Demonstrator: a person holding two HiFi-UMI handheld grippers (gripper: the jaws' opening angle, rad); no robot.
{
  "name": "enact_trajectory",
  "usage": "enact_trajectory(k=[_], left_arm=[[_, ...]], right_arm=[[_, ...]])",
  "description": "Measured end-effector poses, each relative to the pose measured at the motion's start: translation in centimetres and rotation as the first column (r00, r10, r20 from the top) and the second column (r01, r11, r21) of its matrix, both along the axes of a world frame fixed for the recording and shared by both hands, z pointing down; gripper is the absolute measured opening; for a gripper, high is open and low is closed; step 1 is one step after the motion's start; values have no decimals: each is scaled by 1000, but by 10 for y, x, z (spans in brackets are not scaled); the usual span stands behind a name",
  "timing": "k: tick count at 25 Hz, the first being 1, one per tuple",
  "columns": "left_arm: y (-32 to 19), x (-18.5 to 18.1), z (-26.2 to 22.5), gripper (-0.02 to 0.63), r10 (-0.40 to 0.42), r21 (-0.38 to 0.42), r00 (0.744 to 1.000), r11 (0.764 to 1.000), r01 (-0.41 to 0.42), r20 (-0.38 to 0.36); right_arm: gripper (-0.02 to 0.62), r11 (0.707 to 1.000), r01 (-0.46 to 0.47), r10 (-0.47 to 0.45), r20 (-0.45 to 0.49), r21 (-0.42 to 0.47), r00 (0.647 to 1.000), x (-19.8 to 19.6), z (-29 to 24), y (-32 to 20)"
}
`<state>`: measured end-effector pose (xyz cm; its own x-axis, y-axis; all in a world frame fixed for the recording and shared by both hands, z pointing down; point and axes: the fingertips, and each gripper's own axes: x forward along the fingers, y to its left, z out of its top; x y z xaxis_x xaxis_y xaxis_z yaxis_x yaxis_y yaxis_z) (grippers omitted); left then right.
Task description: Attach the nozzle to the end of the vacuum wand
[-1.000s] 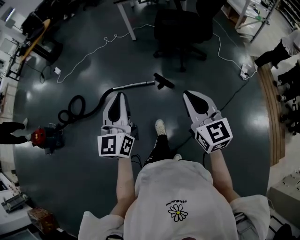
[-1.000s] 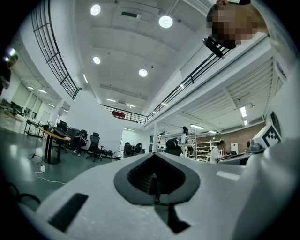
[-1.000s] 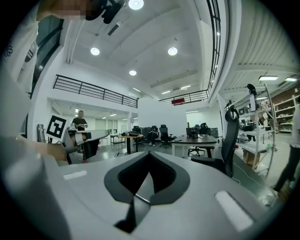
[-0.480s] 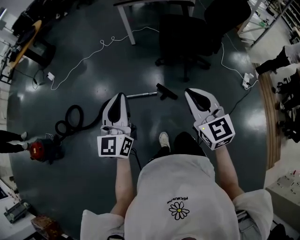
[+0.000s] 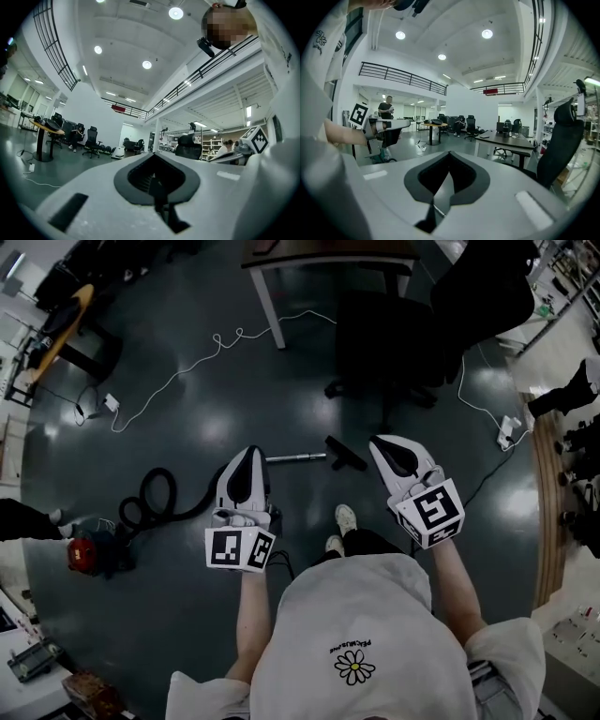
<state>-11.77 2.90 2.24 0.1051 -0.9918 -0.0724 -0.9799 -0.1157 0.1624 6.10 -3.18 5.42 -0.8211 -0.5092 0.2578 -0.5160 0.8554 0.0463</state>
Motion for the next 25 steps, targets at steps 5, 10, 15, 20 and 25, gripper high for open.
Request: enact_trajectory(k=[5, 10, 15, 20, 25], left_arm=[[-48, -9, -9, 0, -5, -7, 1000, 1000, 5, -1], [-77, -36, 1, 0, 29, -22, 1000, 999, -28, 11], [-106, -73, 14, 0, 72, -47, 997, 996, -72, 5], [-134, -96, 18, 0, 108, -43, 994, 993, -107, 12], [-147, -81, 21, 0, 189, -70, 981, 980, -186, 43]], right_arm=[[6, 1000, 5, -5, 13, -9, 1000, -14, -3, -54], [6, 999, 21, -21, -8, -35, 1000, -47, 5, -78], [23, 999, -15, 14, -40, -30, 999, -85, 4, -100], [23, 997, -61, 61, -22, -38, 998, -102, 8, -120], [43, 999, -32, 31, -61, -27, 998, -94, 14, -132]])
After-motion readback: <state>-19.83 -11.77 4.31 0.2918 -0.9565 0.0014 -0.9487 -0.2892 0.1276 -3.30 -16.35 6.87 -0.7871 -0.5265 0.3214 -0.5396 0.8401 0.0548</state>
